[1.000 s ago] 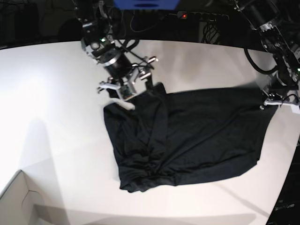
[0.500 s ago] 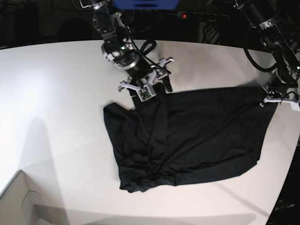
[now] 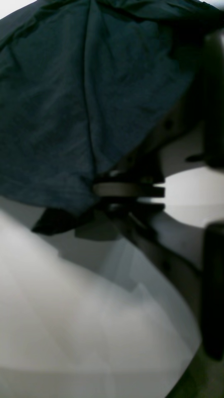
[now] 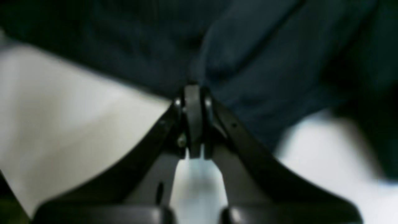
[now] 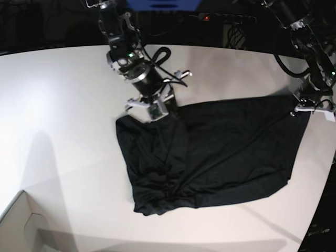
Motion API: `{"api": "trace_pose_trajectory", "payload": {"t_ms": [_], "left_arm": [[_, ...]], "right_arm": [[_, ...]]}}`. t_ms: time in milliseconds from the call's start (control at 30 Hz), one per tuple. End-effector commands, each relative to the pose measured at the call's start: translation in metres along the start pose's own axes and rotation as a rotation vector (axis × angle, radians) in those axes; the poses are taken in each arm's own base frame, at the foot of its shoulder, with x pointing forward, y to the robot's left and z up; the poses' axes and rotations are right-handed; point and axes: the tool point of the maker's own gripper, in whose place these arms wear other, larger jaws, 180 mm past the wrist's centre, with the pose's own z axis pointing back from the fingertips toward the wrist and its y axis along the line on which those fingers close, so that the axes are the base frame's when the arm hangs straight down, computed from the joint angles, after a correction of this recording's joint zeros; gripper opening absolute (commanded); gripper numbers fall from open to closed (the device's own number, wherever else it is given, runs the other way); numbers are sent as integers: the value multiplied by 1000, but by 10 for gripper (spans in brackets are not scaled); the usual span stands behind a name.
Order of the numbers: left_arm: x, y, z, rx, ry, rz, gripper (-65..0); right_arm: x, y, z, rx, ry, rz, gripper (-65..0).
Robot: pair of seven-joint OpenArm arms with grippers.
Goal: Layout the t-shirt on the table in an organized manner, then fold the t-shirt properly
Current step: 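Grasp the shirt edge with the right gripper and pull it outward, then drag the grasped shirt edge with the right gripper away from the left gripper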
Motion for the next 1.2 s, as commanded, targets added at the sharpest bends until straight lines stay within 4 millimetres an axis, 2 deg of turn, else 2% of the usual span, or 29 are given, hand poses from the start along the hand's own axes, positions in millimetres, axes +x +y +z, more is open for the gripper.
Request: {"api": "trace_pose_trajectory", "payload": {"t_ms": [0,100,200,267,333,400,467,533,633,667,767,833,900,933,1033,1100,1167], "left_arm": [[18,-5,5,-11,-49,-16,-648],[15,-3,6,-8,-41,-17,-648],[10,1,7,-4,-29,-18,-648],[9,2,7,-2,-27,-19,-648],[7,3,7,1,-23,-19,-648],[11,6,9,8,-29,-29,-648],[10,11,10,20,-24,-39,-648],[11,13,11,24,-24,-41,-648],[10,14,11,25,-23,-41,-648],[10,14,11,25,-23,-41,-648],[10,14,11,25,-23,-41,-648],[11,13,11,24,-24,-41,-648],[11,13,11,23,-25,-40,-648],[11,13,11,23,-25,-40,-648],[11,13,11,24,-24,-41,-648],[11,13,11,24,-24,-41,-648],[11,13,11,24,-24,-41,-648]], "right_arm": [[42,-15,4,-36,-122,20,-650],[98,-62,21,-154,-248,84,-650],[146,-114,25,-266,-337,135,-650],[175,-152,21,-339,-369,151,-650],[205,-190,7,-396,-385,134,-650],[215,-236,-10,-448,-351,76,-650],[214,-268,-35,-461,-292,0,-650],[197,-296,-49,-470,-207,-53,-650],[168,-317,-62,-466,-96,-99,-650],[158,-321,-63,-465,-65,-114,-633],[128,-325,-64,-465,14,-146,-514],[105,-322,-56,-473,39,-142,-431],[97,-315,-42,-490,21,-113,-368],[90,-305,-34,-494,13,-97,-337],[88,-266,-12,-490,-43,-58,-278],[84,-231,-7,-444,-64,-37,-275],[72,-193,-7,-359,-49,-3,-282]]}}
